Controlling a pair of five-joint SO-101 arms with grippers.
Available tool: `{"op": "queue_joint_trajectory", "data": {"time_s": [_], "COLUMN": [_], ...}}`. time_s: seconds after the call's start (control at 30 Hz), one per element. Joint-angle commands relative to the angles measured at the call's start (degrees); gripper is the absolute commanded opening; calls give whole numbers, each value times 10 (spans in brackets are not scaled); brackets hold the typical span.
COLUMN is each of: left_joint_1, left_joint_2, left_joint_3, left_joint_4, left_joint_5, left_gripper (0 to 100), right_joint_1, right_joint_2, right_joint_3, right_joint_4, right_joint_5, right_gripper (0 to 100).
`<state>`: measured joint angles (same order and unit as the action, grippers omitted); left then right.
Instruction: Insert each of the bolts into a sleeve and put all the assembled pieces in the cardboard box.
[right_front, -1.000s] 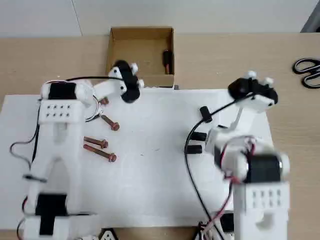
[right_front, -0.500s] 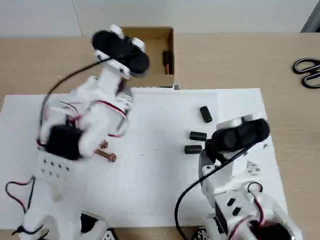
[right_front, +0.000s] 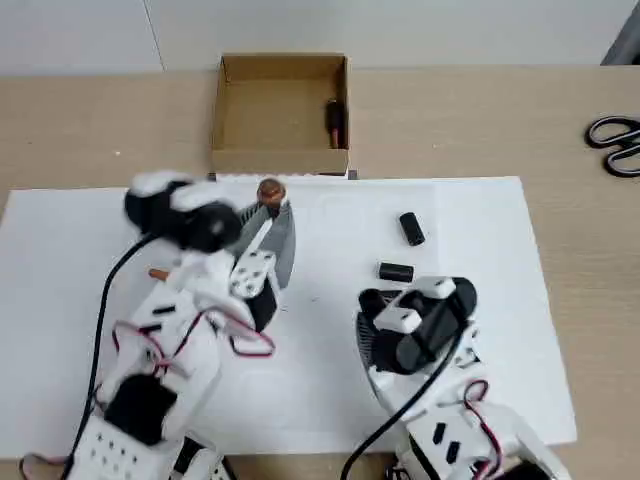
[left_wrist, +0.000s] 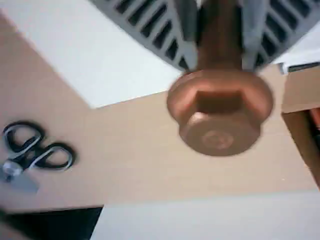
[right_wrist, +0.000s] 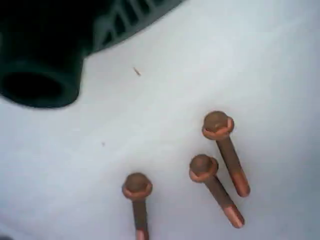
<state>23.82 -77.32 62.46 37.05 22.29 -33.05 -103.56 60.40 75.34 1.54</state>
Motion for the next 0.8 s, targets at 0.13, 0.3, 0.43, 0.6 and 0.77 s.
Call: {"op": "queue_joint_trajectory", "data": {"time_s": [0.13, 0.3, 0.43, 0.6, 0.77], "left_joint_1": [4, 4, 19, 47, 48], "left_joint_2": [-177, -248, -270, -270, -269], "left_joint_3": [95, 122, 120, 97, 96], "left_joint_4": [-24, -18, 18, 56, 56], "left_joint_5": [97, 102, 102, 120, 122], "left_gripper": [5, 5, 5, 5, 5], "right_joint_1": [-72, -79, -79, -79, -80], "right_joint_2": [-3, -4, -3, -3, -3], "right_joint_3": [70, 133, 164, 181, 175], "right_joint_4": [-128, -182, -238, -248, -256], "right_joint_5": [6, 32, 42, 70, 70], "right_gripper": [2, 2, 2, 2, 2]}}
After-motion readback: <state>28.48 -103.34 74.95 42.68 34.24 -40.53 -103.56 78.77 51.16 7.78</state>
